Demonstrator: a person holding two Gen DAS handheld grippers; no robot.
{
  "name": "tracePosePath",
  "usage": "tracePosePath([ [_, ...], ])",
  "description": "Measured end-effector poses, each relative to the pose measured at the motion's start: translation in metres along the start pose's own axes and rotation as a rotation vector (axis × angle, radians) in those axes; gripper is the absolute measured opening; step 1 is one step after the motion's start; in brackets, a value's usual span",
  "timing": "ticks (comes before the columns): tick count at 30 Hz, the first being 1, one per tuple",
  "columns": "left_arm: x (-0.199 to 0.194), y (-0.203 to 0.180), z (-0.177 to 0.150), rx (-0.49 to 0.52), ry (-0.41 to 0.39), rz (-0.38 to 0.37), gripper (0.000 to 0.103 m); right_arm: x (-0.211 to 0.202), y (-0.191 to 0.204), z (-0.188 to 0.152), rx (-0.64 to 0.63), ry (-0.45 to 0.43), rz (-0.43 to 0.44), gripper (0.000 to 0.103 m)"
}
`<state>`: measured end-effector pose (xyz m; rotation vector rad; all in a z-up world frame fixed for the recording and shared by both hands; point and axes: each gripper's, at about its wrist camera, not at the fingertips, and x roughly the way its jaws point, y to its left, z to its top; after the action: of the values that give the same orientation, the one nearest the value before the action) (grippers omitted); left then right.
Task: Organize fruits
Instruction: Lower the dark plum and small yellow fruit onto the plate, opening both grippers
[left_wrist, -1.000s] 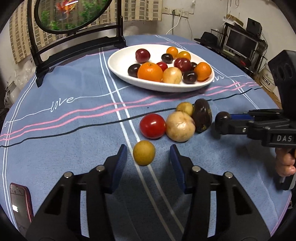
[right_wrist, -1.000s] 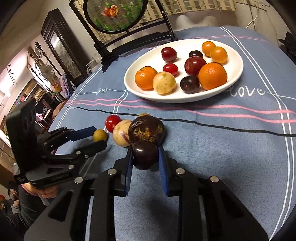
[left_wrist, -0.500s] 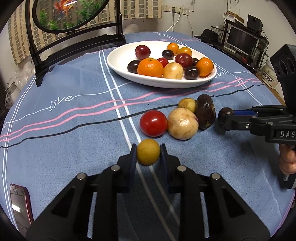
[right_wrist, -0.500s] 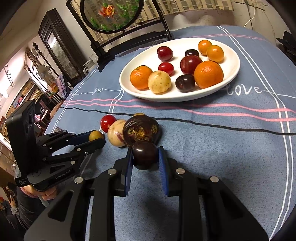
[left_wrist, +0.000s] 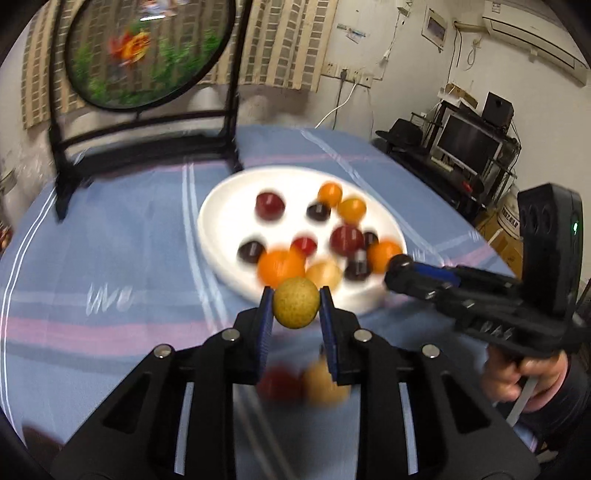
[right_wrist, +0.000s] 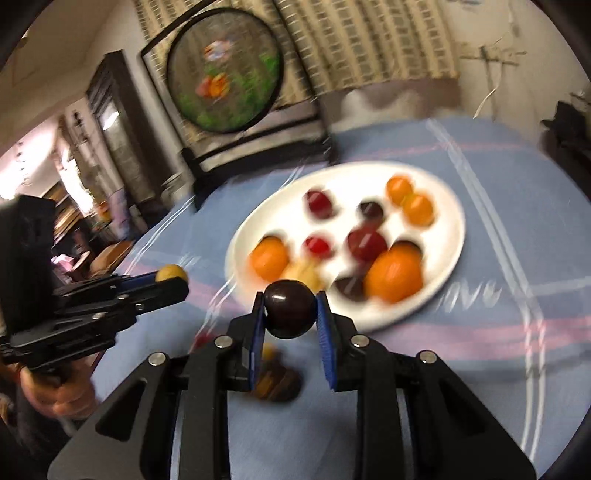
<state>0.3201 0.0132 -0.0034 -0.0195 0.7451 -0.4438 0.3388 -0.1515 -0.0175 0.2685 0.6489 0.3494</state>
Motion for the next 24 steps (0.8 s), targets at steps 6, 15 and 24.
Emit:
tracePosePath([
  [6, 0.050, -0.003, 0.040, 0.009, -0.010, 0.103, 0.036, 0.029, -0.013, 0.028, 0.001, -0.021, -0.050, 0.038],
  [15, -0.005, 0.001, 0.019, -0.044, -0.139, 0.349, 0.097, -0.011, 0.001, -0.005, 0.023, 0.018, 0.039, 0.043],
  [24, -0.023, 0.029, -0.038, -0.271, -0.055, 0.315, 0.099, -0.006, 0.036, -0.052, -0.039, 0.135, 0.058, 0.043],
])
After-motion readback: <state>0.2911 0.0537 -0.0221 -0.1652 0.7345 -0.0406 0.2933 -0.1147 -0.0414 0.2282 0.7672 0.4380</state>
